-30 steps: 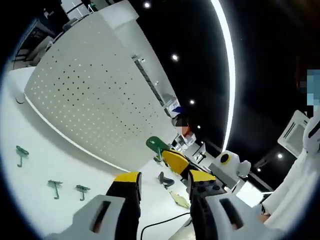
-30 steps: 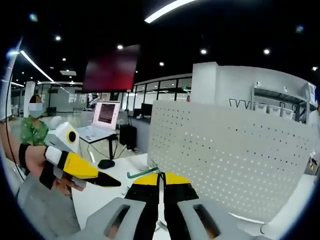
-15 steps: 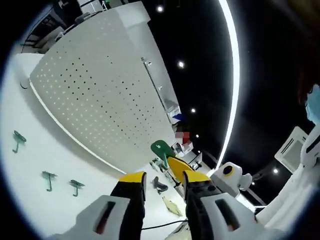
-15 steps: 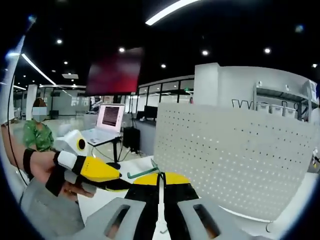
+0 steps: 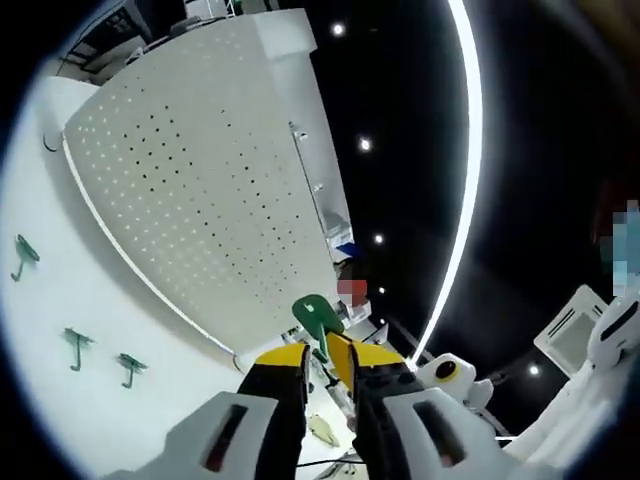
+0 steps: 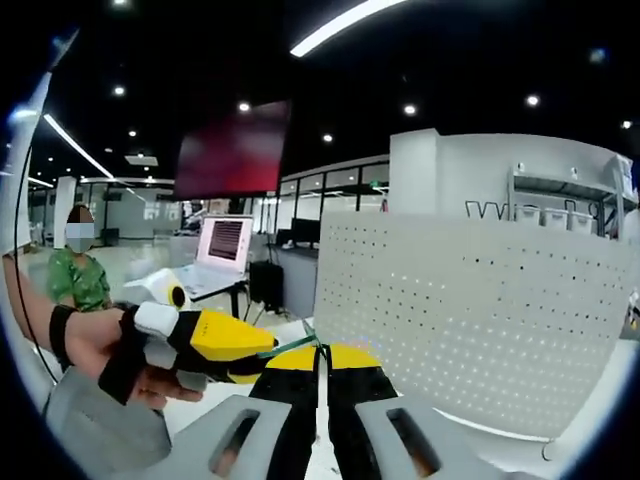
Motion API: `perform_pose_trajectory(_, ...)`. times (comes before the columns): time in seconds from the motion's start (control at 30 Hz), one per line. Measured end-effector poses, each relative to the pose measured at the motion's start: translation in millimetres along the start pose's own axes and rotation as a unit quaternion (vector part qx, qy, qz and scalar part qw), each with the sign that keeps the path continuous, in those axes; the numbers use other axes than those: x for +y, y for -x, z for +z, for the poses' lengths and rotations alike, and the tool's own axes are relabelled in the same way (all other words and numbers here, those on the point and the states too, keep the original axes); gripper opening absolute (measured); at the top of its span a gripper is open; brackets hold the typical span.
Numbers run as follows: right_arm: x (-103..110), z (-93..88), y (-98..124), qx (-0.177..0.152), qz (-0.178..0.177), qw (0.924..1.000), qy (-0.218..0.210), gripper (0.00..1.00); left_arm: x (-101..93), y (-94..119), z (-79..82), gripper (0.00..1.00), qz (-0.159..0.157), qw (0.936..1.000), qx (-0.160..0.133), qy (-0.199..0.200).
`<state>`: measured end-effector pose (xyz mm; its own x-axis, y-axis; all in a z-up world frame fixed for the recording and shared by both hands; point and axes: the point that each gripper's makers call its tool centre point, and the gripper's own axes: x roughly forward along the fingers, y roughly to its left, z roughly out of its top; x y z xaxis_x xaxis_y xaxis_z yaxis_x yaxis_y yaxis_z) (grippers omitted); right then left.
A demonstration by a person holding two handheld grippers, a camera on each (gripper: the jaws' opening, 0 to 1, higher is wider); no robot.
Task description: Insert the hook assembly into the mounting plate slot until the hook locks in place.
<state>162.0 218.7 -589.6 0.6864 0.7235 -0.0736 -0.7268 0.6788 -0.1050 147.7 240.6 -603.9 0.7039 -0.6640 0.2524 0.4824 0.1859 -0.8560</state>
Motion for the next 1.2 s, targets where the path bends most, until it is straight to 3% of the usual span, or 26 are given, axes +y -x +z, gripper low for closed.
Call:
perform_pose_trajectory(0.13, 0.8, 2.9, -0.4, -0.009, -0.006, 0.9999, -0.003, 0.00, 1.8, 2.2, 9.3, 0.13, -0.001, 0.9994, -0.025, 0.024)
perform_pose_trajectory(0.33, 2.1, 3.6, -2.2, -0.011, -0.015, 0.9998, 0.000, 0.00, -1.0, -0.3, 6.4, 0.14, -0.008, 0.9995, -0.012, 0.026)
perform_pose_trajectory(0.77, 6.2, 8.7, -3.7, -0.024, -0.023, 0.9993, 0.020, 0.00, -0.3, 0.6, 12.5, 0.05, -0.013, 0.9981, -0.026, 0.055)
perform_pose_trajectory(1.07, 8.9, 11.6, -0.2, -0.034, -0.038, 0.9971, 0.057, 0.00, -4.0, -1.0, 17.6, 0.04, -0.016, 0.9979, -0.025, 0.058)
perform_pose_trajectory(1.13, 8.9, 13.8, 0.9, -0.034, -0.050, 0.9937, 0.095, 0.00, -4.5, -1.6, 19.0, 0.04, -0.018, 0.9975, -0.028, 0.062)
perform_pose_trajectory(1.2, 12.3, 14.0, 0.7, -0.036, -0.052, 0.9940, 0.089, 0.00, -5.8, -1.5, 21.8, 0.04, -0.022, 0.9964, -0.036, 0.073)
